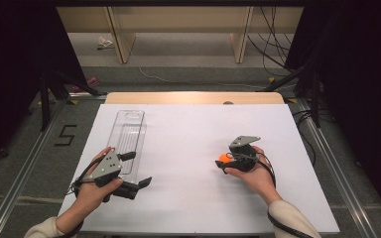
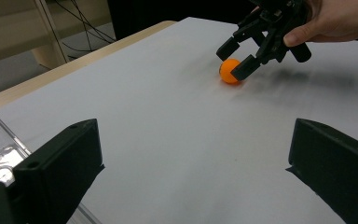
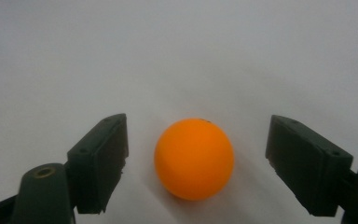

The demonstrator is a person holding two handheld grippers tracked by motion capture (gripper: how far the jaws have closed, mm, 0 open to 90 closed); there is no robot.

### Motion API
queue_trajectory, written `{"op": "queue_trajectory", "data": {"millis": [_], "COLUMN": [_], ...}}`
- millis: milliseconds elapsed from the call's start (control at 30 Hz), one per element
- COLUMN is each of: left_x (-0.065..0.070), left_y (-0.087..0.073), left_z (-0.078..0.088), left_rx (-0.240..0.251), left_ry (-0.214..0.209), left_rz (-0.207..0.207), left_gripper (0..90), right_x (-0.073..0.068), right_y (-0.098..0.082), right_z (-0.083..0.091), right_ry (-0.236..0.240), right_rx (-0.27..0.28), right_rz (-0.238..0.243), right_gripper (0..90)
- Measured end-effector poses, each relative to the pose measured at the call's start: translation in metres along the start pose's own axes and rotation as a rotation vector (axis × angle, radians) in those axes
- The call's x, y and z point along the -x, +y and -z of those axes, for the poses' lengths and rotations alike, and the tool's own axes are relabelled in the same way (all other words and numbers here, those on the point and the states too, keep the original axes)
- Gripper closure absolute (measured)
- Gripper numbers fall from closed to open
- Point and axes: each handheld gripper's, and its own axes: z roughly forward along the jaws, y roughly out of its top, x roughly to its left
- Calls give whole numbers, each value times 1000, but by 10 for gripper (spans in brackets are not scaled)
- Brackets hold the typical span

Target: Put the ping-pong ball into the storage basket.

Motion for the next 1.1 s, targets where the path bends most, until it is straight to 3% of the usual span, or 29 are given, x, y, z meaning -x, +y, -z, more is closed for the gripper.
{"op": "queue_trajectory", "data": {"millis": [767, 1100], "left_x": [0, 1], "left_y": [0, 0], "left_z": [1, 1], "left_rx": [0, 1], "left_ry": [-3, -3], "left_rz": [-2, -2], "left_gripper": [23, 23], "right_x": [1, 0], "right_y": [0, 2], "right_z": [-13, -10], "right_ry": [3, 4], "right_rx": [-68, -57], "right_rz": [-4, -2], "right_gripper": [509, 513]}}
